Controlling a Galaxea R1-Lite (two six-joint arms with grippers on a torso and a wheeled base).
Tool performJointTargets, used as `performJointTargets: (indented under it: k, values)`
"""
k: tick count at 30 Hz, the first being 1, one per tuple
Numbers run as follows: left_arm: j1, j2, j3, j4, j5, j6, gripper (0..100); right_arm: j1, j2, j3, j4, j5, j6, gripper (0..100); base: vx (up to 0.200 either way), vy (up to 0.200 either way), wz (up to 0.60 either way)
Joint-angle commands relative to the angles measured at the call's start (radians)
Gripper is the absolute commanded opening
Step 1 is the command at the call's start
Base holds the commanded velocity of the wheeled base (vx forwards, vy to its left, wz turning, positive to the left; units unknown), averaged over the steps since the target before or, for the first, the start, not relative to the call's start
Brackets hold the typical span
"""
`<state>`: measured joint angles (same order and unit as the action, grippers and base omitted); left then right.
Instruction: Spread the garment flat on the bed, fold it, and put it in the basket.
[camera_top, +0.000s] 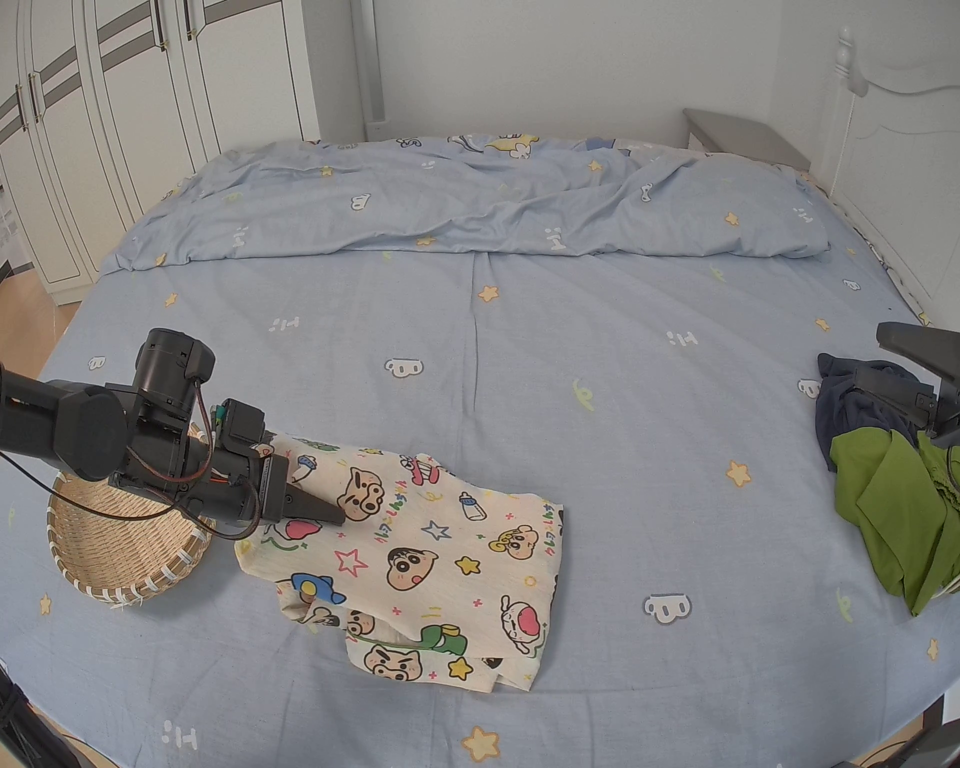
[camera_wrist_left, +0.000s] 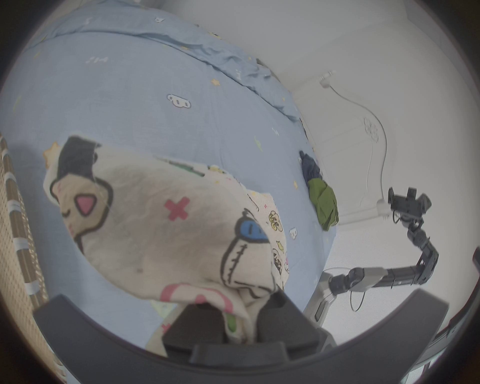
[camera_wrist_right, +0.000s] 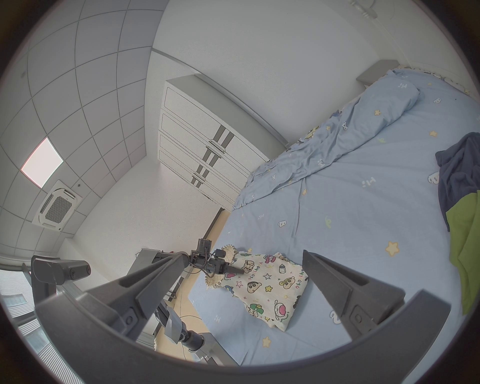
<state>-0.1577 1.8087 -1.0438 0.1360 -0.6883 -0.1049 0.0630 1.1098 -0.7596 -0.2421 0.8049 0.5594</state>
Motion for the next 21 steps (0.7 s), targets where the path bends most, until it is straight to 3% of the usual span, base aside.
performJointTargets:
  k: [1,14,17,21]
  values:
    - [0.035,-0.032,-0.028,0.054,-0.004,0.045,0,0.0,0.001,0.0,0.0,0.0,-0.001,100,0.0,0.0,0.0]
    - [0.027,-0.068,-0.038,0.085,0.004,0.045,0,0.0,-0.001,-0.001,0.0,-0.001,0.001,100,0.0,0.0,0.0]
    - [0.026,-0.066,-0.038,0.085,0.004,0.045,0,0.001,-0.001,0.0,-0.002,-0.001,0.001,100,-0.2,0.0,0.0]
    - [0.024,-0.065,-0.036,0.082,0.006,0.05,0,0.001,0.001,0.0,0.0,-0.001,0.001,100,0.0,0.0,0.0]
